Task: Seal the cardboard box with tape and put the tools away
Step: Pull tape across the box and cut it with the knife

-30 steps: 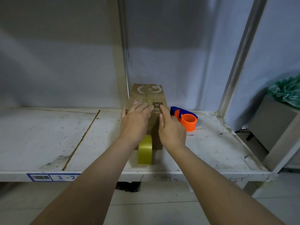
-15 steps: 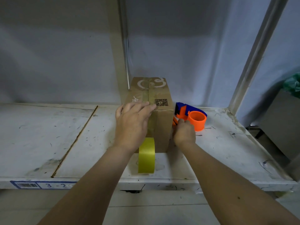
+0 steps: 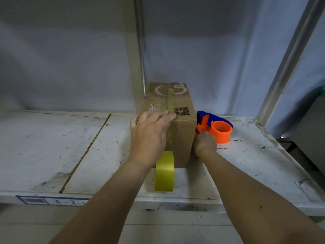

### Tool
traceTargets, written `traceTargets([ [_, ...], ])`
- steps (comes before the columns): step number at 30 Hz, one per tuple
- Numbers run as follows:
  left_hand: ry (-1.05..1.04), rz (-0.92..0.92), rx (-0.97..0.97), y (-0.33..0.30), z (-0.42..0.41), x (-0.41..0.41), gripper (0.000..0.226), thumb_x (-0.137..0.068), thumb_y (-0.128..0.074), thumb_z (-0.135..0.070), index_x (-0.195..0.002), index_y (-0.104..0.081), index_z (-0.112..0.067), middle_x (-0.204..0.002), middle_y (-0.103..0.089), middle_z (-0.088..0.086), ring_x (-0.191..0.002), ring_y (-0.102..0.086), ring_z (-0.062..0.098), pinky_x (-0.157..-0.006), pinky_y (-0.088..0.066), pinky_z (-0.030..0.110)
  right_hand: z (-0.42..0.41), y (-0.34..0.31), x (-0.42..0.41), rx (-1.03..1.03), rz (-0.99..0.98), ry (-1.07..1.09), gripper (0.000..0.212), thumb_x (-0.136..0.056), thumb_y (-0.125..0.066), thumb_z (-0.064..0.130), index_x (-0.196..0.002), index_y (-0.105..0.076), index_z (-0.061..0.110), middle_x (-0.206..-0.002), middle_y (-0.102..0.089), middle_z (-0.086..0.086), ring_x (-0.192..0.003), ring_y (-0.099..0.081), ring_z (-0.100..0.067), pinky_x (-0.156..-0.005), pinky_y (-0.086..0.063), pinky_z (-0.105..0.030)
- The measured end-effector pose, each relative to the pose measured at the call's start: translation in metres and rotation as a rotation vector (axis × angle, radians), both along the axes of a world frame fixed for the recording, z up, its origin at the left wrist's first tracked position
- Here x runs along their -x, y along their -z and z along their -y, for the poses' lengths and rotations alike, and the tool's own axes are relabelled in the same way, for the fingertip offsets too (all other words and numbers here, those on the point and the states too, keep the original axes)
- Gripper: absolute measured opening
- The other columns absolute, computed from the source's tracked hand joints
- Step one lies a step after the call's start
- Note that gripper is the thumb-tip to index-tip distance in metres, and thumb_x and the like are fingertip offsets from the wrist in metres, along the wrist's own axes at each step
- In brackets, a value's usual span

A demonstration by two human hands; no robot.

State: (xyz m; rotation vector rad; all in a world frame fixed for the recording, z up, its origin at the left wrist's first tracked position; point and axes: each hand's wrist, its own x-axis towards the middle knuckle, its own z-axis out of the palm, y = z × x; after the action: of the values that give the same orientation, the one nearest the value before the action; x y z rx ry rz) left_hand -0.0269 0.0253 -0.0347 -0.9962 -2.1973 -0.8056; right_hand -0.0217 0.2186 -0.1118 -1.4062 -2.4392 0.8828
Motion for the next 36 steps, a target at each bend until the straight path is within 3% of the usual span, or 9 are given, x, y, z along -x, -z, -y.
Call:
traceTargets([
  [5,0.007,0.022,0.002,-0.002,0.0,-0.001,0.03,-0.091,-0.051,-0.019,-0.113,-0.067,-0.032,-0.113,-0.07,-0.008,-0.11,-0.057,0.023,-0.099,-0.036,0.046,-0.002,-0.025,-0.028,0.196,-0.341,0.057,0.034,-0.092,-0.055,0.027,-0.114,-0.047,0.002,-0.103,-0.059,-0.015,-0.092,-0.061,-0.037,-0.069,-0.045,-0.039],
  [8,0.024,0.057,0.008,-0.006,0.001,-0.005,0.033,-0.09,-0.051,-0.015,-0.116,-0.067,-0.029,-0.115,-0.07,-0.004,-0.113,-0.056,0.028,-0.099,-0.037,0.047,0.011,-0.059,-0.053,0.103,-0.653,0.056,0.034,-0.093,-0.049,0.04,-0.096,-0.047,0.005,-0.074,-0.049,-0.004,-0.07,-0.052,-0.027,-0.055,-0.04,-0.032],
  [11,0.03,0.141,0.068,-0.014,0.003,-0.009,0.036,-0.095,-0.045,-0.015,-0.123,-0.062,-0.031,-0.127,-0.064,-0.005,-0.126,-0.049,0.025,-0.109,-0.03,0.053,0.037,-0.096,-0.077,-0.026,-0.809,-0.103,0.028,-0.095,-0.047,0.038,-0.095,-0.044,0.01,-0.071,-0.045,0.005,-0.066,-0.048,-0.017,-0.057,-0.043,-0.033],
  [14,-0.015,0.25,0.172,-0.026,0.004,-0.014,0.038,-0.099,-0.04,-0.02,-0.13,-0.054,-0.037,-0.141,-0.052,-0.012,-0.141,-0.03,0.016,-0.117,-0.009,0.054,0.062,-0.123,-0.089,-0.132,-0.727,-0.349,0.028,-0.094,-0.047,0.041,-0.096,-0.043,0.013,-0.075,-0.051,0.004,-0.071,-0.054,-0.021,-0.064,-0.045,-0.038],
  [17,-0.03,0.258,0.259,-0.033,0.006,-0.02,0.037,-0.099,-0.039,-0.016,-0.128,-0.054,-0.034,-0.143,-0.049,-0.012,-0.147,-0.017,0.018,-0.115,-0.004,0.058,0.079,-0.134,-0.091,-0.245,-0.518,-0.508,0.036,-0.094,-0.045,0.046,-0.102,-0.044,0.011,-0.085,-0.059,-0.006,-0.078,-0.059,-0.028,-0.068,-0.049,-0.044],
  [21,-0.288,0.2,-0.09,-0.026,0.017,-0.042,0.028,-0.09,-0.052,-0.011,-0.115,-0.061,-0.021,-0.125,-0.057,0.004,-0.126,-0.045,0.03,-0.101,-0.037,0.042,0.083,-0.141,-0.09,-0.293,-0.434,-0.528,0.039,-0.094,-0.044,0.048,-0.106,-0.044,0.011,-0.089,-0.062,-0.009,-0.08,-0.063,-0.03,-0.071,-0.054,-0.047],
  [25,-0.366,0.719,-0.375,-0.013,0.025,-0.061,0.035,-0.089,-0.055,-0.034,-0.113,-0.046,-0.01,-0.097,-0.059,0.006,-0.084,-0.056,0.025,-0.066,-0.043,0.033,0.082,-0.147,-0.089,-0.265,-0.402,-0.53,0.038,-0.095,-0.044,0.047,-0.11,-0.044,0.012,-0.091,-0.059,-0.005,-0.079,-0.061,-0.025,-0.067,-0.053,-0.04],
  [28,-0.247,1.06,-0.365,-0.003,0.019,-0.057,0.045,-0.083,-0.062,-0.043,-0.107,-0.047,-0.008,-0.09,-0.055,0.002,-0.082,-0.054,0.025,-0.069,-0.042,0.031,0.083,-0.144,-0.088,-0.279,-0.383,-0.533,0.036,-0.095,-0.044,0.046,-0.108,-0.043,0.013,-0.088,-0.056,-0.003,-0.075,-0.058,-0.021,-0.062,-0.048,-0.033],
  [36,-0.11,1.413,-0.523,0.0,0.011,-0.047,0.028,-0.08,-0.069,-0.02,-0.105,-0.062,-0.008,-0.108,-0.065,0.013,-0.101,-0.06,0.033,-0.094,-0.05,0.045,0.082,-0.145,-0.088,-0.282,-0.369,-0.538,0.036,-0.096,-0.045,0.045,-0.111,-0.043,0.012,-0.089,-0.052,-0.001,-0.062,-0.047,-0.006,-0.048,-0.036,-0.021],
])
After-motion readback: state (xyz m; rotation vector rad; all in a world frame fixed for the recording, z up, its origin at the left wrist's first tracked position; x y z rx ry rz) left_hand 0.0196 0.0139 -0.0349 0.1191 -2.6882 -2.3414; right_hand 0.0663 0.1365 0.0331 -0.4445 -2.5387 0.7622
